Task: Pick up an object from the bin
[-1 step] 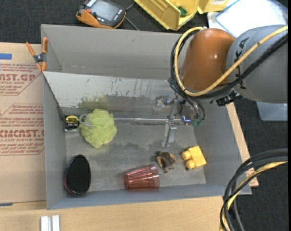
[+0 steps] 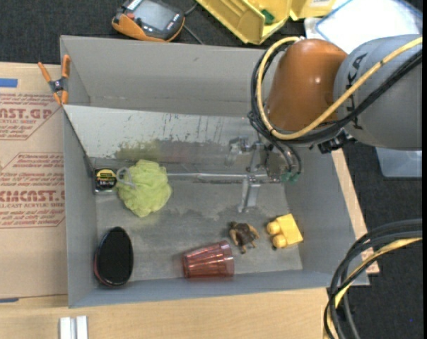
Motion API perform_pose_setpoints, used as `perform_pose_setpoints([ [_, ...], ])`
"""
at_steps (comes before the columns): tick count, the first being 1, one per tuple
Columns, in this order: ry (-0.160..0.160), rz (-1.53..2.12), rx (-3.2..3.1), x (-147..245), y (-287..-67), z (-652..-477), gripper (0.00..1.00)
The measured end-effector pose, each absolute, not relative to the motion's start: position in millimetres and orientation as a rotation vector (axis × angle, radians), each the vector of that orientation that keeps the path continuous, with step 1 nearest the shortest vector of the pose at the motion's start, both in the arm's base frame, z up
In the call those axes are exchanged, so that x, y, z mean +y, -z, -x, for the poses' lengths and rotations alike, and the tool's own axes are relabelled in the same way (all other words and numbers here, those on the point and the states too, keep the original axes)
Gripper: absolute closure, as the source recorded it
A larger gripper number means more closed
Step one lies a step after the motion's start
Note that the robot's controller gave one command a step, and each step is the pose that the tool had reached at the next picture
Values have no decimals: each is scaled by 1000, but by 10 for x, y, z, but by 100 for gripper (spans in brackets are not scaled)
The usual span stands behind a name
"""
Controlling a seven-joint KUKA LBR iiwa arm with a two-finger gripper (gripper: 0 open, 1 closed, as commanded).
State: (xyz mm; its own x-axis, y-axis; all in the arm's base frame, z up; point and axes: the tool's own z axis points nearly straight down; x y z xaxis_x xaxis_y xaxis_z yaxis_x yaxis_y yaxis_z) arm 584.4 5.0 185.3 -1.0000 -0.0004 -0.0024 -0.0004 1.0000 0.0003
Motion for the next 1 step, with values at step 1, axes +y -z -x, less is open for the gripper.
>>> perform_pose_setpoints([
  [1, -2, 902, 3012, -202, -755, -5177, 0],
])
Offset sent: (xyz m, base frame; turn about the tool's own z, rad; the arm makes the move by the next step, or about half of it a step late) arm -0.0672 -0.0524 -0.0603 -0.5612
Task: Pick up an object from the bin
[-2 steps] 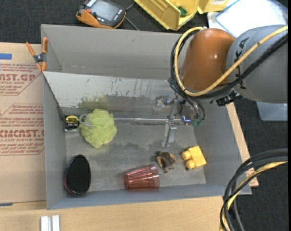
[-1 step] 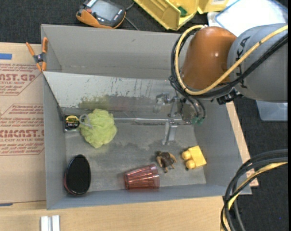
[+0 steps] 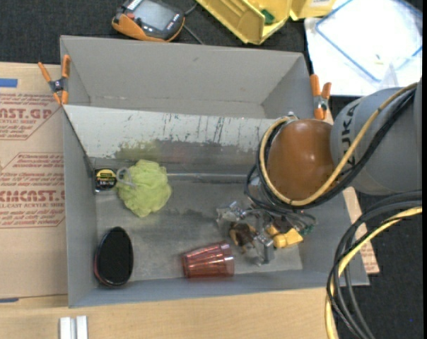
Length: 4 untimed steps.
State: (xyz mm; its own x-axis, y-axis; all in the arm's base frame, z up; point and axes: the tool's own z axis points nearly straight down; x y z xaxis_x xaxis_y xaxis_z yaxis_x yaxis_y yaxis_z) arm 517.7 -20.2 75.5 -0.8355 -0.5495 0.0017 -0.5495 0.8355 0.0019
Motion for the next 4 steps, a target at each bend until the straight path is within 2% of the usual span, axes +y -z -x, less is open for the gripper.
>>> perform_pose_setpoints([
  [1, -3, -870, -3028, -472, -1253, -5181, 0],
  [2, 12, -946, -2988, -227, -701, -5130, 0],
  [3, -1, -885, -3028, -228, -701, -5275, 0],
  [4, 11, -936, -2994, -221, -700, -5146, 100],
])
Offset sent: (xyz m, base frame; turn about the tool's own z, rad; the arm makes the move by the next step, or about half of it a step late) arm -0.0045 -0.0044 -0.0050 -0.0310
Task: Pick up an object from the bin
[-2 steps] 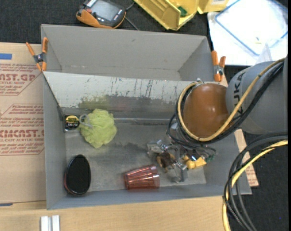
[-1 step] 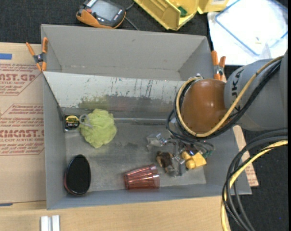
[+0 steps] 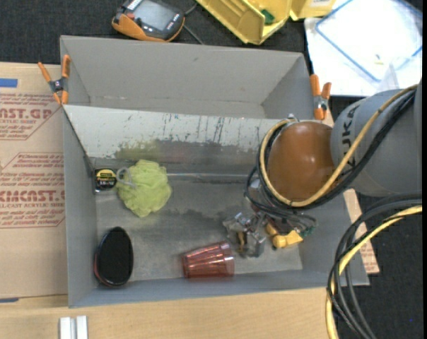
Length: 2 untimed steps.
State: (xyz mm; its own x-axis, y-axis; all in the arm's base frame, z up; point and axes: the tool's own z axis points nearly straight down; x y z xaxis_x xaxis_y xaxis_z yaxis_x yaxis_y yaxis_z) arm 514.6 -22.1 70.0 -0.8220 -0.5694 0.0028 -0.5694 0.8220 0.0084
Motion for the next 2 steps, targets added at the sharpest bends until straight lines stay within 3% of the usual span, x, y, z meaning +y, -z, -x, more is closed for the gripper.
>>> perform_pose_setpoints([
  [1, 11, -936, -2993, -221, -703, -5145, 100],
  [2, 16, -933, -2988, -213, -911, -5125, 100],
])
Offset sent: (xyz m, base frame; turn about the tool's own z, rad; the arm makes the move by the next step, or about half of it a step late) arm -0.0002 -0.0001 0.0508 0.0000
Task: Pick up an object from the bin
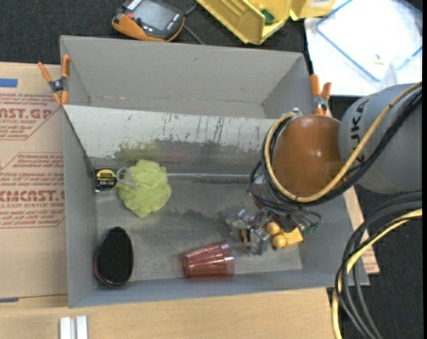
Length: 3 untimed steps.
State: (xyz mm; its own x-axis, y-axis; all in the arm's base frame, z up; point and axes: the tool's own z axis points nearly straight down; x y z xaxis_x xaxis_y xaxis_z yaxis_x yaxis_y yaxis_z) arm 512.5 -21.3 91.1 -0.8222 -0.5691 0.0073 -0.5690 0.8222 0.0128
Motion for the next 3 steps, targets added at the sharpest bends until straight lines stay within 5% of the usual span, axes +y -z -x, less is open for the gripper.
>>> perform_pose_setpoints([
  [3, 15, -933, -2992, -201, -1535, -5134, 100],
])
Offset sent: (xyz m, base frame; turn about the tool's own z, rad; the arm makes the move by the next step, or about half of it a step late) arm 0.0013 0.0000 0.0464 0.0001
